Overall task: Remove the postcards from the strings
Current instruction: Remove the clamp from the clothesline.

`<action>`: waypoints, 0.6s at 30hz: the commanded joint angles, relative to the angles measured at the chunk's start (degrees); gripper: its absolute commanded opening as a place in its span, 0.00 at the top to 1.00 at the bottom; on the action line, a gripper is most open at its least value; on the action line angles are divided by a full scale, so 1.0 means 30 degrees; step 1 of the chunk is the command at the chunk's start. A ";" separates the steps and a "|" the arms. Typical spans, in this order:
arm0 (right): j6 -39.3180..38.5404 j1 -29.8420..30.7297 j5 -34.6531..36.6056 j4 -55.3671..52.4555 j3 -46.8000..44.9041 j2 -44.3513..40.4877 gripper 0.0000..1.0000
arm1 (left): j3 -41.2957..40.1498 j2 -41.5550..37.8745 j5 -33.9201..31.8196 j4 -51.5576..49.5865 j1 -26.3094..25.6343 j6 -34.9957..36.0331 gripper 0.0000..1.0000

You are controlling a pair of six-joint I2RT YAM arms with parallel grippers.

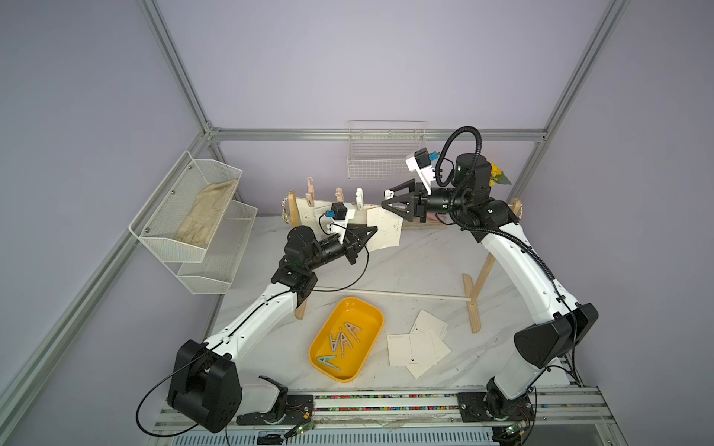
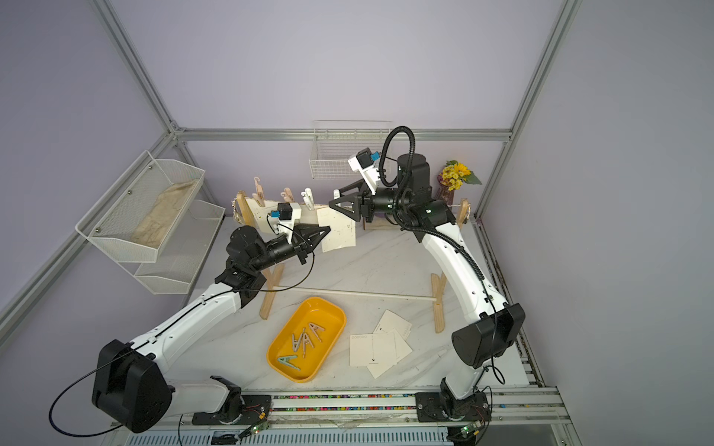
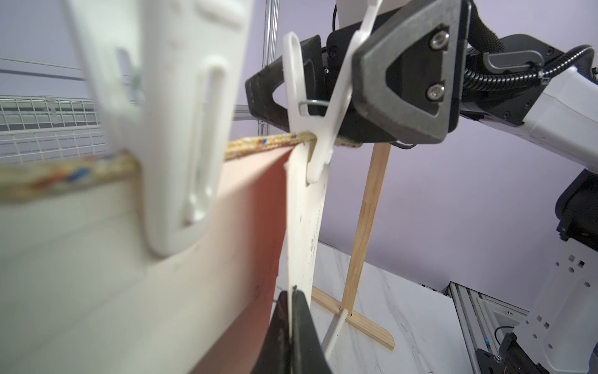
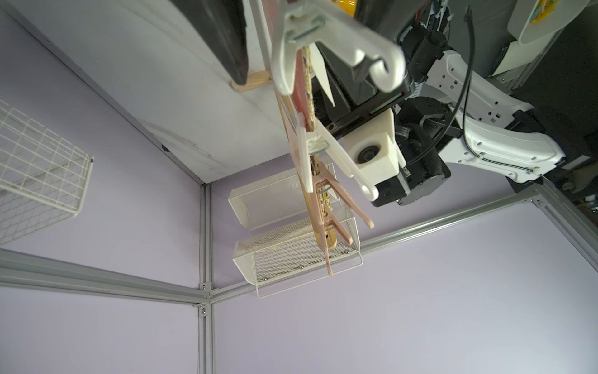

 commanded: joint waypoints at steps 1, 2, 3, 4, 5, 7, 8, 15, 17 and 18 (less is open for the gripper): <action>0.0065 0.0017 -0.0436 0.0812 -0.0041 -0.0256 0.54 | 0.0586 0.0073 0.0319 0.1004 0.0138 -0.0361 1.00; 0.0073 0.0019 -0.0426 0.0863 -0.0019 -0.0287 0.58 | 0.0583 0.0058 0.0347 0.1000 0.0152 -0.0368 1.00; 0.0065 0.0032 -0.0339 0.0934 -0.0054 -0.0314 0.61 | 0.0574 0.0099 0.0348 0.1016 0.0167 -0.0393 1.00; 0.0092 0.0017 -0.0267 0.1030 -0.0054 -0.0343 0.63 | 0.0590 0.0081 0.0376 0.1002 0.0167 -0.0424 1.00; 0.0147 0.0020 -0.0254 0.1151 -0.0097 -0.0394 0.66 | 0.0586 0.0074 0.0377 0.0979 0.0167 -0.0420 1.00; 0.0211 0.0014 -0.0102 0.1491 -0.0126 -0.0483 0.68 | 0.0612 0.0059 0.0501 0.0994 0.0167 -0.0504 1.00; 0.0228 0.0036 -0.0058 0.1734 -0.0174 -0.0569 0.70 | 0.0606 0.0053 0.0565 0.1007 0.0167 -0.0529 1.00; 0.0355 0.0022 0.1609 0.3998 -0.0329 -0.1303 0.75 | 0.0032 -0.0602 0.1050 0.0935 0.0082 -0.0803 1.00; 0.0380 0.0040 0.2303 0.5025 -0.0751 -0.1796 0.75 | -0.0347 -0.0965 0.1242 0.0783 0.0023 -0.0864 1.00; 0.0358 0.0032 0.2613 0.5757 -0.1090 -0.2128 0.75 | -0.0584 -0.1201 0.1334 0.0648 0.0008 -0.0840 1.00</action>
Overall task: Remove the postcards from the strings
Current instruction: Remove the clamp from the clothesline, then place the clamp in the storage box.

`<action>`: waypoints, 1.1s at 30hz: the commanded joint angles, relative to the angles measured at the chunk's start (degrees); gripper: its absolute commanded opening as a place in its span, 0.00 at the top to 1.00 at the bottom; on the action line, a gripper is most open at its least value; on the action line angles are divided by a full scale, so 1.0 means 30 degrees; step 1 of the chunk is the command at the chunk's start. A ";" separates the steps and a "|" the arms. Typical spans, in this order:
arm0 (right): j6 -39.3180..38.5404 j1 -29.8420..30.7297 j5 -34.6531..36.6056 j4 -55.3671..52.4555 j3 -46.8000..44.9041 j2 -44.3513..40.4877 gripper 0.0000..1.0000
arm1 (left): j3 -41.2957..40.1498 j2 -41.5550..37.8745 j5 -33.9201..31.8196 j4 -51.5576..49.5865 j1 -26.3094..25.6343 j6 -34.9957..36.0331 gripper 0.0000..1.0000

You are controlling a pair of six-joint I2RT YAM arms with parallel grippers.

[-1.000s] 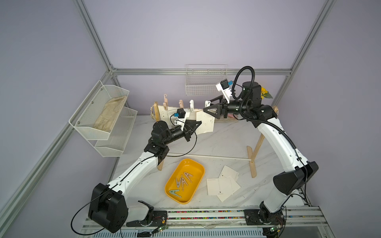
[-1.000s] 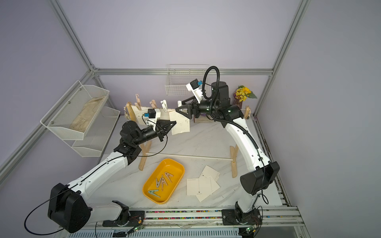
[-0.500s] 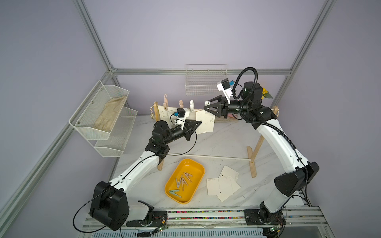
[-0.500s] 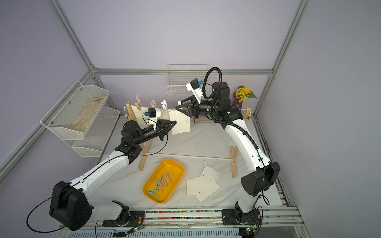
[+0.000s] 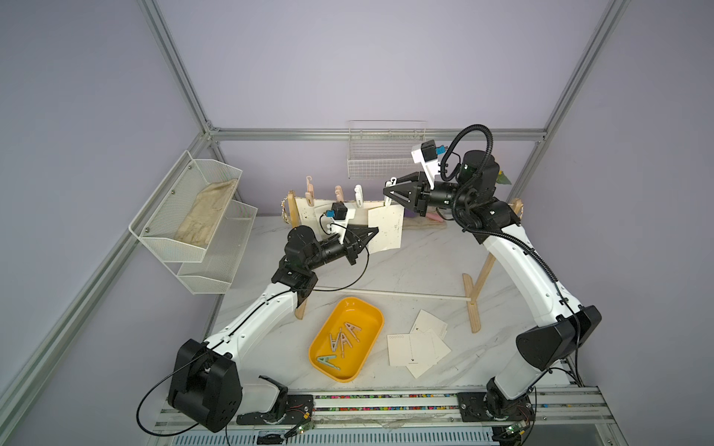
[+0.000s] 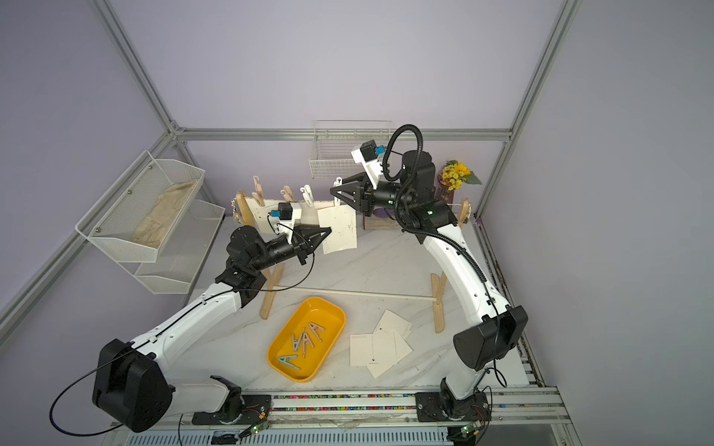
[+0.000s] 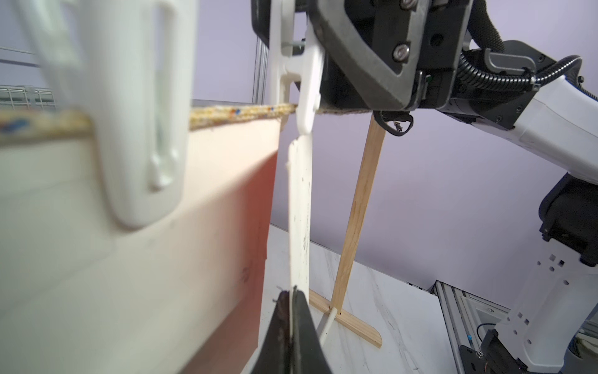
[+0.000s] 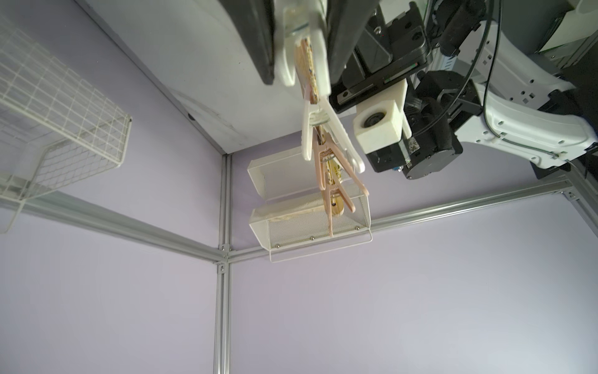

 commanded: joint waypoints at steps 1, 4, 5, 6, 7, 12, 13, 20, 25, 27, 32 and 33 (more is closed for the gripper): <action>-0.0020 0.0018 0.1460 0.3164 -0.0799 -0.1737 0.75 | -0.0719 -0.1354 0.0811 0.0374 -0.0030 -0.0232 1.00; -0.0381 0.0032 0.2517 0.5099 -0.1936 -0.2950 0.75 | -0.1520 -0.2465 0.0988 -0.0699 -0.0205 0.0311 1.00; -0.0423 0.0024 0.2752 0.5431 -0.2101 -0.3187 0.75 | -0.1707 -0.2847 0.0985 -0.1100 -0.0232 0.0518 1.00; -0.0537 0.0017 0.2933 0.5620 -0.2191 -0.3362 0.75 | -0.1917 -0.3273 0.0975 -0.1571 -0.0260 0.0704 1.00; -0.0601 0.0011 0.3059 0.5594 -0.2191 -0.3554 0.75 | -0.2098 -0.3715 0.1010 -0.1923 -0.0287 0.0835 1.00; -0.0569 0.0235 0.1366 0.3959 -0.2678 -0.4274 0.74 | -0.2710 -0.7790 -0.0441 -0.4007 -0.0271 0.2590 1.00; -0.0571 0.0440 0.1342 0.3822 -0.3294 -0.4590 0.74 | -0.2712 -0.8868 -0.1529 -0.4757 -0.0294 0.3233 1.00; -0.2660 0.4539 0.3236 0.1981 -0.7706 -0.6573 0.74 | -0.1970 -1.5606 -1.1690 -0.7733 -0.0243 0.7596 1.00; -0.3548 0.7890 0.4565 0.2275 -1.1490 -0.6067 0.73 | -0.1394 -1.6380 -1.3277 -0.8226 -0.0265 0.8586 1.00; -0.3281 0.9141 0.4777 0.3175 -1.3088 -0.5776 0.70 | -0.1423 -1.6379 -1.3389 -0.8199 -0.0266 0.8623 1.00; -0.2859 1.0846 0.6192 0.3503 -1.4621 -0.3449 0.55 | -0.1482 -1.6004 -1.3181 -0.8315 -0.0265 0.9002 1.00; -0.2804 1.0846 0.6442 0.3565 -1.4889 -0.3332 0.48 | -0.1453 -1.5922 -1.3136 -0.8315 -0.0261 0.9070 1.00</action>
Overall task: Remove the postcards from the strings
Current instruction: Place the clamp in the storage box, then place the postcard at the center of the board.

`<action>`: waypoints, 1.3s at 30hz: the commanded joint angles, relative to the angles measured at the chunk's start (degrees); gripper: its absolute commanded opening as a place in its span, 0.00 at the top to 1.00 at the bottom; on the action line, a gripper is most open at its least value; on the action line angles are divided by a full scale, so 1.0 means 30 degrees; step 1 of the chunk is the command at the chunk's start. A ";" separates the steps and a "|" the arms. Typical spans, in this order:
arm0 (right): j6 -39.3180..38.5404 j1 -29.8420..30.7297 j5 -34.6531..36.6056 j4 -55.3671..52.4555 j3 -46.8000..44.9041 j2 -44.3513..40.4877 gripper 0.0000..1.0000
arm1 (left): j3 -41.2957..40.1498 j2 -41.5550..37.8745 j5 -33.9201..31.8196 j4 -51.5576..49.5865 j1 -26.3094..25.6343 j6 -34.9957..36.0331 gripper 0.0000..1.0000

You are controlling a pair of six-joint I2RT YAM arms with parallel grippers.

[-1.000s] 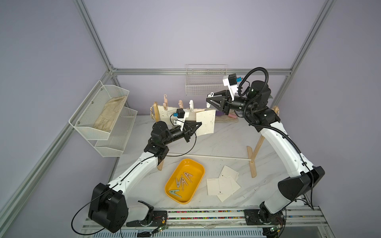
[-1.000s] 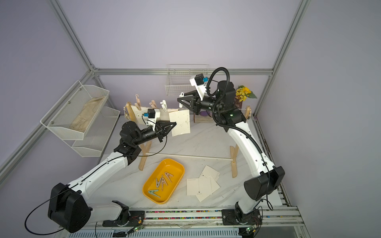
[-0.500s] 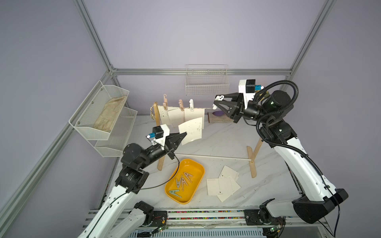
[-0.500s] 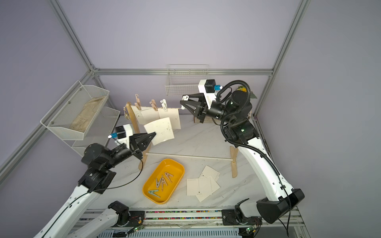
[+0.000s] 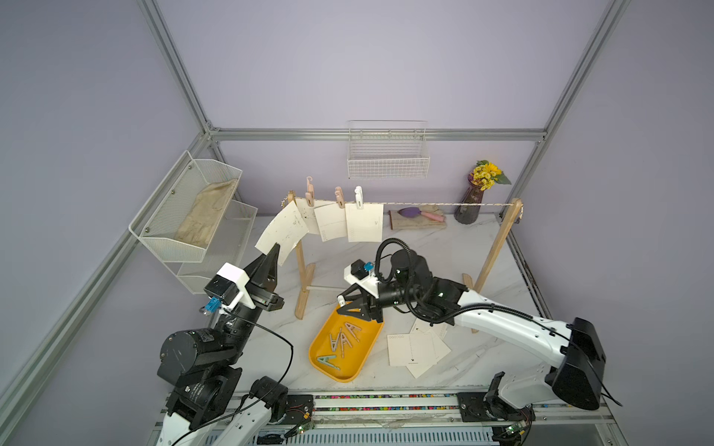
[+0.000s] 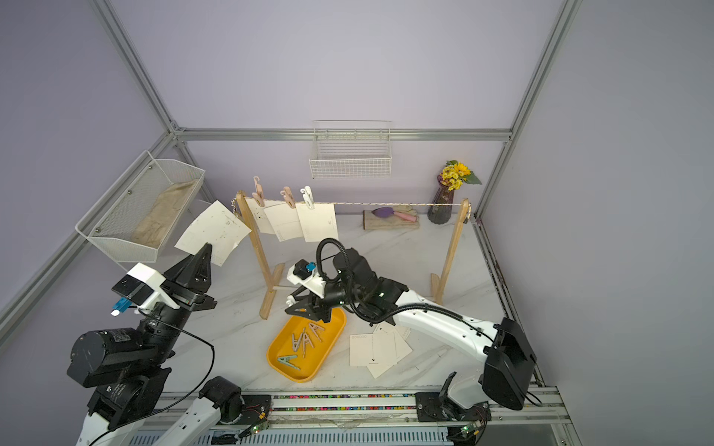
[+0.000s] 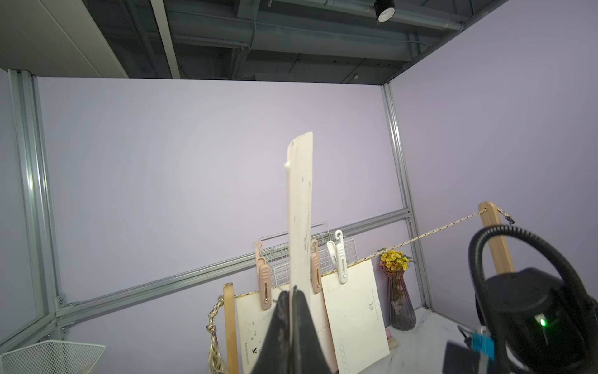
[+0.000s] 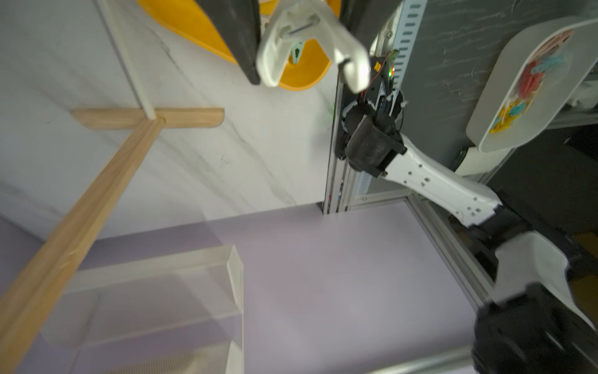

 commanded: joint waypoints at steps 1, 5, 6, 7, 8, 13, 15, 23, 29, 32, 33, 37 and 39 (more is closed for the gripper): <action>-0.0035 0.0187 0.1571 0.0806 -0.0645 0.0069 0.36 | 0.0288 0.0404 -0.0375 -0.0089 0.0020 0.0719 1.00; -0.0348 -0.0016 0.2971 0.0780 -0.0627 -0.0507 0.30 | 0.0559 0.0833 0.0556 -0.0317 0.0019 0.0680 1.00; -0.0290 -0.0173 0.3065 0.0716 -0.0505 -0.0720 0.30 | 0.0624 0.0961 0.0972 -0.0454 0.0005 0.0622 1.00; -0.0201 -0.0412 0.3221 0.0708 -0.0487 -0.0971 0.29 | 0.0694 0.1054 0.1307 -0.0568 0.0004 0.0602 1.00; -0.0139 -0.0733 0.3301 0.0714 -0.0545 -0.1341 0.29 | 0.0779 0.1170 0.1741 -0.0737 0.0005 0.0550 1.00; 0.1090 -0.2683 0.5006 0.0743 -0.1274 -0.4656 0.29 | 0.1489 0.2188 0.5713 -0.1867 0.0004 0.0017 1.00; 0.1592 -0.3575 0.6704 0.0881 -0.2040 -0.6921 0.28 | 0.1955 0.3127 0.8163 -0.2482 -0.0019 -0.0318 1.00; 0.1163 -0.4416 1.2708 0.0568 -0.3297 -1.3052 0.23 | 0.3452 0.7608 1.4146 -0.4885 -0.0483 -0.0995 1.00; 0.0484 -0.4427 1.5581 0.1303 -0.2877 -1.5193 0.23 | 0.4056 1.1051 1.4756 -0.6066 -0.3585 -0.1010 1.00; -0.0275 -0.4413 1.6030 0.1706 -0.2386 -1.5704 0.23 | 0.4407 1.3323 1.5164 -0.6140 -0.5620 -0.1393 1.00; -0.0545 -0.4413 1.6022 0.1787 -0.2188 -1.5803 0.23 | 0.4653 1.4234 1.5425 -0.6292 -0.6345 -0.1457 1.00; -0.1016 -0.4413 1.5973 0.2290 -0.1846 -1.6039 0.23 | 0.5998 1.8241 1.7104 -0.6504 -0.8074 -0.1895 1.00; -0.1064 -0.4420 1.5827 0.2564 -0.1769 -1.6127 0.24 | 0.7176 2.0470 1.7789 -0.7177 -0.8548 -0.1621 1.00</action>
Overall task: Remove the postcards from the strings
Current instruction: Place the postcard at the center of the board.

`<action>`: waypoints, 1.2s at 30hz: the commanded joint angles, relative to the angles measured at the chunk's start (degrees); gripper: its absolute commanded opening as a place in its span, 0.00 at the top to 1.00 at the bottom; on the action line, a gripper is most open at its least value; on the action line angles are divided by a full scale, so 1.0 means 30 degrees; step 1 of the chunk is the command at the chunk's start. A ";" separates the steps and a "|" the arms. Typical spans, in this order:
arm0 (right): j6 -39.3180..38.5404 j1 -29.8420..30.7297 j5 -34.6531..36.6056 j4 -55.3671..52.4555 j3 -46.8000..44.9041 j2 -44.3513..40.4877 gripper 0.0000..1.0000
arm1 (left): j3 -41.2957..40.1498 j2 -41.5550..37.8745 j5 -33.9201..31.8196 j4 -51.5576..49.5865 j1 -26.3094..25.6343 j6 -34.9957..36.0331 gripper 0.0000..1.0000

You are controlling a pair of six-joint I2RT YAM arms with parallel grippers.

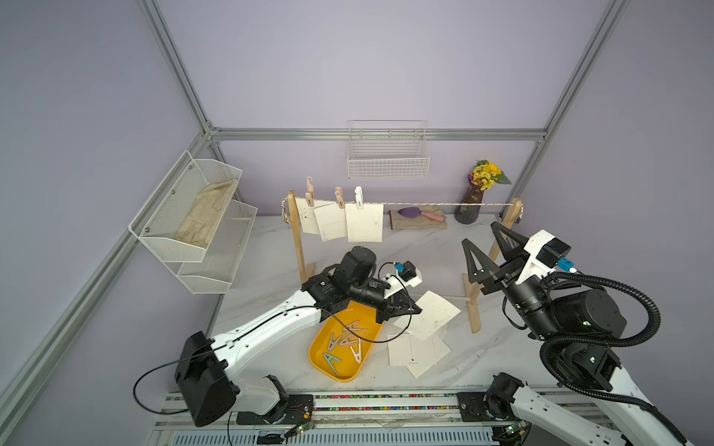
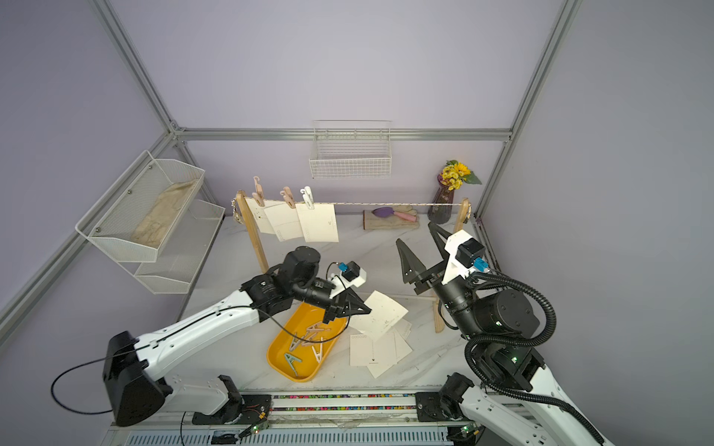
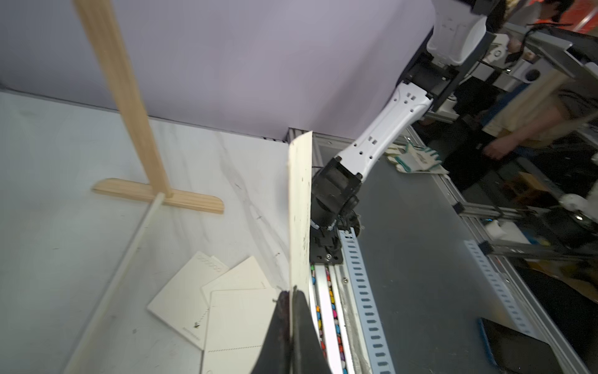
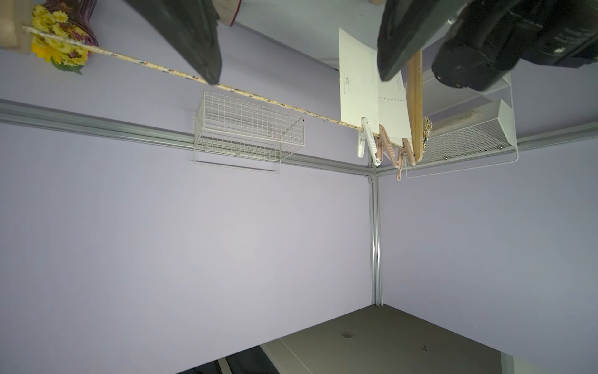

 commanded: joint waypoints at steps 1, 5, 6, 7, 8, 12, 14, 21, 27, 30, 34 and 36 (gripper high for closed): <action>-0.0588 -0.0085 0.0302 0.1077 0.0490 -0.0234 0.24 | 0.2404 0.2848 0.2009 -0.0966 -0.0545 -0.0056 1.00; -0.0656 -0.0085 -0.0159 0.1386 0.0578 -0.0196 0.23 | 0.5046 0.6949 0.3043 -0.1649 -0.0935 -0.0174 1.00; -0.0647 -0.0085 -0.0284 0.1355 0.0642 -0.0110 0.23 | 0.5698 0.8012 0.2958 -0.1813 -0.1001 -0.0366 1.00; -0.0617 -0.0085 -0.0344 0.1291 0.0658 -0.0070 0.23 | 0.6299 0.8749 0.2834 -0.2116 -0.1079 -0.0414 1.00; -0.0606 -0.0089 -0.0399 0.1159 0.0701 0.0017 0.23 | 0.6825 0.9577 0.2841 -0.2383 -0.1129 -0.0468 1.00; -0.0463 -0.0086 -0.0488 0.0910 0.0736 0.0004 0.23 | 0.9068 1.1963 0.2362 -0.3643 -0.1174 -0.0985 1.00; -0.0441 -0.0085 -0.0462 0.1000 0.0643 -0.0033 0.23 | 0.9921 1.2886 0.2107 -0.4190 -0.1175 -0.1225 1.00; -0.0411 -0.0085 -0.0415 0.1089 0.0688 0.0267 0.23 | 1.2200 1.5280 0.1887 -0.6117 -0.1174 -0.1942 1.00; -0.0324 -0.0085 -0.0236 0.1091 0.0658 0.0354 0.23 | 1.2772 1.5718 0.1445 -0.6474 -0.1174 -0.2151 0.85; -0.0265 -0.0085 -0.0245 0.0859 0.0700 0.0348 0.23 | 1.2908 1.5670 0.1246 -0.6479 -0.1178 -0.2112 0.76; -0.0253 -0.0085 -0.0061 0.0737 0.0616 0.0231 0.23 | 1.2857 1.4919 0.0031 -0.6499 -0.1144 -0.1663 0.62; -0.0206 -0.0085 -0.0114 0.0694 0.0685 0.0339 0.23 | 1.2835 1.4284 -0.0758 -0.6507 -0.1036 -0.1079 0.58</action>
